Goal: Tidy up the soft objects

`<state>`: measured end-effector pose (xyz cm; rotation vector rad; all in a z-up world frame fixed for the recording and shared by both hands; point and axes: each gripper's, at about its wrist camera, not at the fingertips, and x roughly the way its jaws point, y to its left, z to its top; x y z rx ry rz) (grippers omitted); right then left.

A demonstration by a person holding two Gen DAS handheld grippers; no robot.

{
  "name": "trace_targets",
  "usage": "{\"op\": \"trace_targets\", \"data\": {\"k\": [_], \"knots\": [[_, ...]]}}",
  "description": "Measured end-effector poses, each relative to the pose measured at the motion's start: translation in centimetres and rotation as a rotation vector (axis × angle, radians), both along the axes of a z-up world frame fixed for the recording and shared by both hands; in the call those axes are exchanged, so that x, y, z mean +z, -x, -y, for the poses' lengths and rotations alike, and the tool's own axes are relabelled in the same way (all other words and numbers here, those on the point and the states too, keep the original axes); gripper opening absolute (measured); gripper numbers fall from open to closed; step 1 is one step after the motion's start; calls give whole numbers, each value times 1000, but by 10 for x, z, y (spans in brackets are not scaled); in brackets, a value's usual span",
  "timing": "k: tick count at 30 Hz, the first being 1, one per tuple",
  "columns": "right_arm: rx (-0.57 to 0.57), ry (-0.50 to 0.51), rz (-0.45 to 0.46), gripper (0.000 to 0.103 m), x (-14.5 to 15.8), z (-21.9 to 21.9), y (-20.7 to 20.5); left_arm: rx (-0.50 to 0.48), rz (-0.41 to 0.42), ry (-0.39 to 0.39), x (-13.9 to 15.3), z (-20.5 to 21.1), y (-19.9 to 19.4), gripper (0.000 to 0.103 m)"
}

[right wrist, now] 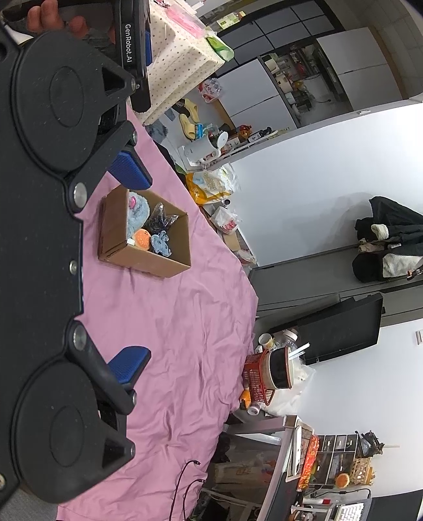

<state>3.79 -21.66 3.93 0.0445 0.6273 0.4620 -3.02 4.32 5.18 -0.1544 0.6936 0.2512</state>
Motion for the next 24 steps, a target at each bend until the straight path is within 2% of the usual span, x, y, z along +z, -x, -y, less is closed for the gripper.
{"op": "trace_targets", "data": {"k": [24], "knots": [[-2,13,-4,103,-4,0,-1,3,-6,0,-4,3,0,103]]}}
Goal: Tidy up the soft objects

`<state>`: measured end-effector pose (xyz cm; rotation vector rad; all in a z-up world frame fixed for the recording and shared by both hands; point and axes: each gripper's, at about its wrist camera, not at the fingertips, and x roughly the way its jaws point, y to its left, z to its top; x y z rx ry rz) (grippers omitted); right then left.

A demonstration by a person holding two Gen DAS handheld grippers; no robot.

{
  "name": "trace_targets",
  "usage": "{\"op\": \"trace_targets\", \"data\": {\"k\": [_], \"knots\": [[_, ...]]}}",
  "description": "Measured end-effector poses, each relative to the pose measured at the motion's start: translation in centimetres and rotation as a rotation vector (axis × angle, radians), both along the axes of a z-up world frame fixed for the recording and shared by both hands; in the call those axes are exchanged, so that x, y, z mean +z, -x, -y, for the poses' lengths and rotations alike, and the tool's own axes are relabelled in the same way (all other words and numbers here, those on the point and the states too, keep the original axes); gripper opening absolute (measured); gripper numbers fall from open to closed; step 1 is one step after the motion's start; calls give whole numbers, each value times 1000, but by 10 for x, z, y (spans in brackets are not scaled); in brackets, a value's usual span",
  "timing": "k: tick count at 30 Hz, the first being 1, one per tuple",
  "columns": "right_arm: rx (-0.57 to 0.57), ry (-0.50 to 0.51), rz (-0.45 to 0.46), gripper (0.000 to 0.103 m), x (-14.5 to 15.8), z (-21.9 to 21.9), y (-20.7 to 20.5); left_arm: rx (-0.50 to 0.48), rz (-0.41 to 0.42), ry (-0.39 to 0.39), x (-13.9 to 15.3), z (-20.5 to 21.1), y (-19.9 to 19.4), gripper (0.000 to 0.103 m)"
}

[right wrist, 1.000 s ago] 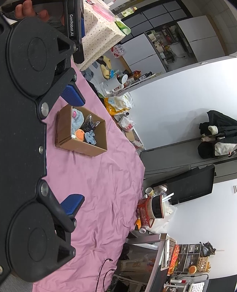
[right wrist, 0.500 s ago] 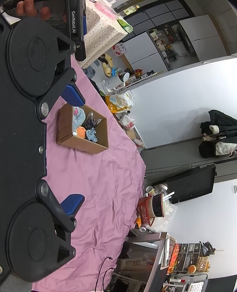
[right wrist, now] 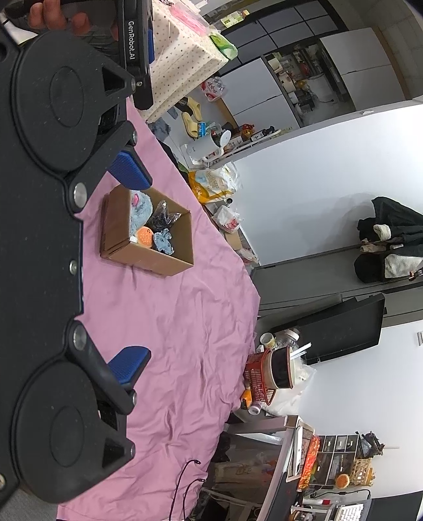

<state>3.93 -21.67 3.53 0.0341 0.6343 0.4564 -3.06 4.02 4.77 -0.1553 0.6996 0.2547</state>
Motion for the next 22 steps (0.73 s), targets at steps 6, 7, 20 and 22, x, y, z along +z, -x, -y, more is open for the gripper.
{"op": "trace_targets", "data": {"k": [6,7,20,22], "knots": [[-2,4,-1,103,-1,-1,0,1,0,1,0,0,0,103],[-1,4,-1,103,-1,-1,0,1,0,0,0,0,0,103],[-3,-7,-2,103,-3,-3,0,-2,-2,-4,-6,4,2,103],[-3,-8,-3,103,-3,-3,-1,-6,-1,4,-8,7,3,103]]}}
